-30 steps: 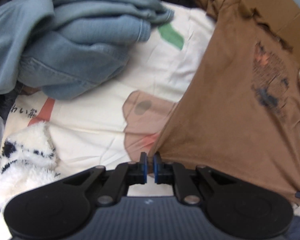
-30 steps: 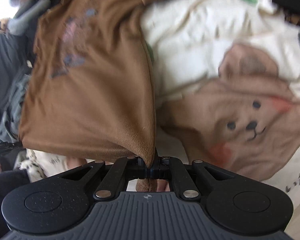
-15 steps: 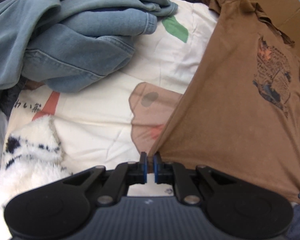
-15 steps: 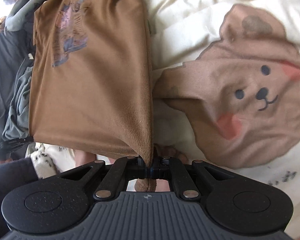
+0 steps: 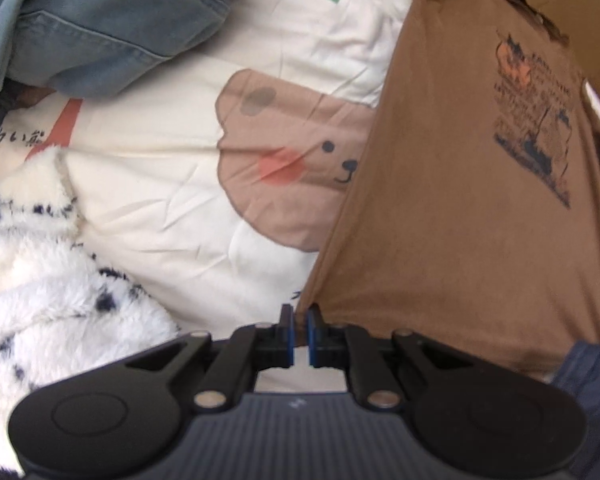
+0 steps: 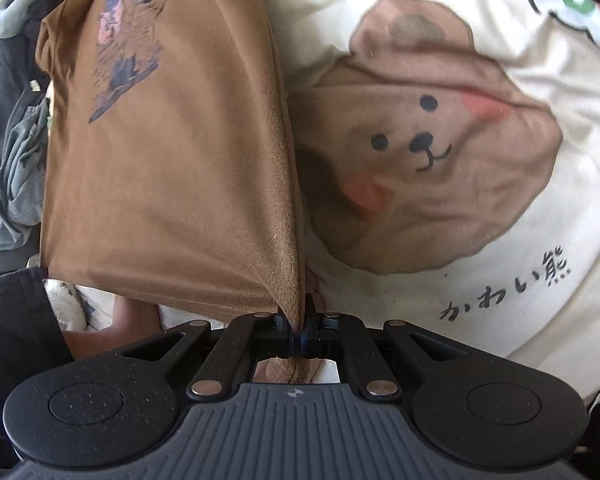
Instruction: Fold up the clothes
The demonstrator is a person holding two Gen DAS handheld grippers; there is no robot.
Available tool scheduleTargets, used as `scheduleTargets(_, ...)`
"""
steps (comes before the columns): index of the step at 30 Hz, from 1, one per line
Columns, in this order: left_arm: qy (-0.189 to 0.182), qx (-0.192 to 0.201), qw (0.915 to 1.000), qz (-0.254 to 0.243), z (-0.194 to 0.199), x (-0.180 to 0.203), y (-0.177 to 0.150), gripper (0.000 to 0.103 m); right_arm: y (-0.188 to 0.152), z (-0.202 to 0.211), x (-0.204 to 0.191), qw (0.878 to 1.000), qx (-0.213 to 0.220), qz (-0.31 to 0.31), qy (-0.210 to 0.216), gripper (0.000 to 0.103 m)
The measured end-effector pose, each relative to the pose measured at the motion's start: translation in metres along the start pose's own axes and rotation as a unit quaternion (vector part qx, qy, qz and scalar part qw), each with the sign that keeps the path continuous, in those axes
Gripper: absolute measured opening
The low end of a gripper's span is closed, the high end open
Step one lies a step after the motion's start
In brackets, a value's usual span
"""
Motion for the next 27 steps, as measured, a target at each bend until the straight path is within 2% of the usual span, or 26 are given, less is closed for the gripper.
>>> scheduleTargets(6, 0.025, 0.007, 0.9997, -0.006, -0.009, -0.014, 0.008, 0.006, -0.003, -0.011, 0.002, 1.000, 0.003, -0.007, -0.008, 0.000)
scheduleTargets(11, 0.028, 0.004, 0.9996, 0.002, -0.020, -0.017, 0.009, 0.007, -0.003, -0.010, 0.007, 1.000, 0.011, -0.012, -0.015, 0.001)
scheduleTargets(13, 0.022, -0.003, 0.9997, 0.006, -0.021, -0.012, 0.010, 0.010, -0.004, -0.009, 0.008, 1.000, 0.014, -0.014, -0.018, 0.004)
scheduleTargets(17, 0.038, 0.021, 0.9990, -0.006, -0.005, -0.006, 0.018, 0.013, -0.003, -0.006, 0.012, 0.999, 0.024, -0.017, -0.024, 0.015)
scheduleTargets(20, 0.044, 0.044, 0.9981, 0.005, 0.011, -0.008, 0.031, 0.022, 0.013, 0.013, 0.012, 0.998, 0.064, -0.013, -0.025, 0.016)
scheduleTargets(25, 0.059, 0.082, 0.9948, 0.011, 0.031, -0.003, 0.058, 0.027, 0.040, 0.045, 0.012, 0.991, 0.130, -0.006, -0.026, 0.017)
scheduleTargets(27, 0.058, 0.093, 0.9939, 0.012, 0.036, 0.004, 0.070, 0.034, 0.050, 0.059, 0.012, 0.987, 0.157, -0.003, -0.026, 0.017)
Point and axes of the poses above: each gripper's, at about its wrist camera, not at the fingertips, and z roughly against the way its jaws point, x to its right, y to its top, the point moved 10 cm from there along -z, roughly the way its jaws point, and after that the axes turned 5 degrees about x, right-handed, at the moved point
